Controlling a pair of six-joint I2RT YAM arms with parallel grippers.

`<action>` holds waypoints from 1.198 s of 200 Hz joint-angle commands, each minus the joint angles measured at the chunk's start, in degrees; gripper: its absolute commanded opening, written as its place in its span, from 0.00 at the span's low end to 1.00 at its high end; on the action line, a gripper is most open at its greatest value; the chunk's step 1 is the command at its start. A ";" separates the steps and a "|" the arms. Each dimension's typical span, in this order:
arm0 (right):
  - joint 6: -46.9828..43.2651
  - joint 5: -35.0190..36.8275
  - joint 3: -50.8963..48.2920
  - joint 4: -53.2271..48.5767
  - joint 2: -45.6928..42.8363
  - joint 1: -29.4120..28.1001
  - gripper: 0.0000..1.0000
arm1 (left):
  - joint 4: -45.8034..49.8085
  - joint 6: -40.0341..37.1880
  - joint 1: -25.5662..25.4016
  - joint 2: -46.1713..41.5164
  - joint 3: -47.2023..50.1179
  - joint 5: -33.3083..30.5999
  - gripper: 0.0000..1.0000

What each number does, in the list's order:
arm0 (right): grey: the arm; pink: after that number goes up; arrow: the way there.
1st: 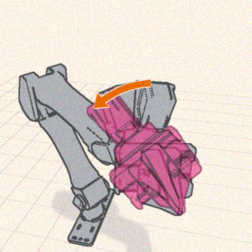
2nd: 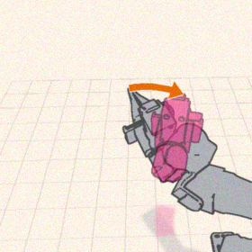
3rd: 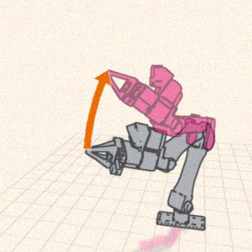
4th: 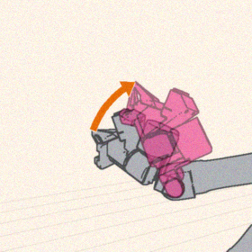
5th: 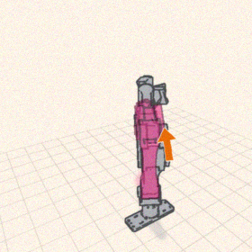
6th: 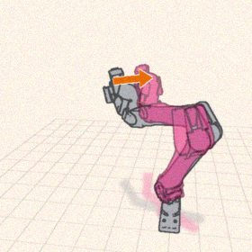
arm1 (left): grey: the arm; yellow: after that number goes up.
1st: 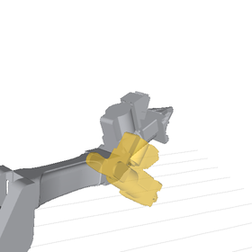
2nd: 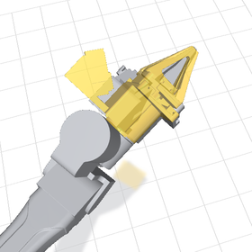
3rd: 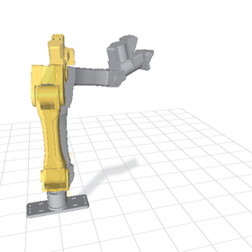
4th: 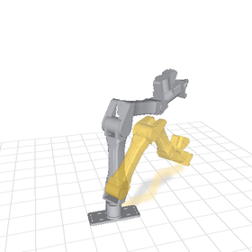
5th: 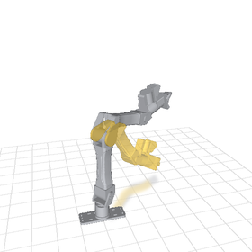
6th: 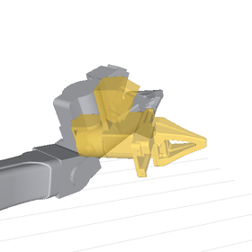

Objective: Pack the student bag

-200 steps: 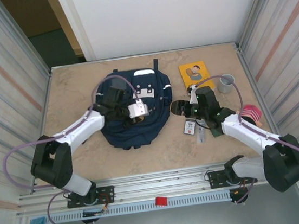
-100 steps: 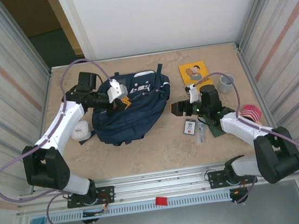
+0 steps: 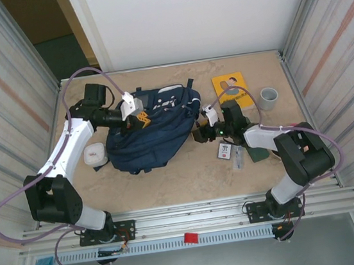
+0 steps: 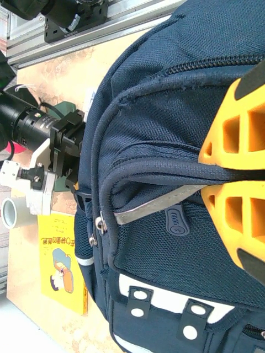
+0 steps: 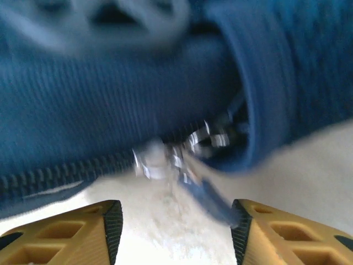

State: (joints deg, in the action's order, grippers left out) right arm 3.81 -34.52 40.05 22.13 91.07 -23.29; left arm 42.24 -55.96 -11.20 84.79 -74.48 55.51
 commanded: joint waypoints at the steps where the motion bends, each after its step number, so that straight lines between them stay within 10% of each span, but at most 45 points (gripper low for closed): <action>1: -2.92 -2.28 2.38 5.25 1.97 -0.12 0.49 | -1.26 -1.69 0.57 -4.03 -2.61 6.50 0.00; 76: -6.05 -4.16 2.06 -1.28 -1.60 0.06 0.00 | -12.81 6.49 0.92 -5.52 2.80 -2.87 0.00; 134: -8.88 -2.60 5.36 -12.02 -5.65 -1.31 0.00 | -19.88 12.68 0.57 -7.03 5.75 -13.11 0.00; 239: -4.92 -12.93 8.40 -11.57 -2.90 -0.86 0.27 | -21.94 11.84 0.67 -8.77 7.64 -5.07 0.00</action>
State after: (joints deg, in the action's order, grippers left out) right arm -1.87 -42.46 46.83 8.75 87.96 -24.10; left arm 25.43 -45.10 -11.20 78.26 -66.72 48.29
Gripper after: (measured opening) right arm 0.247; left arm 0.083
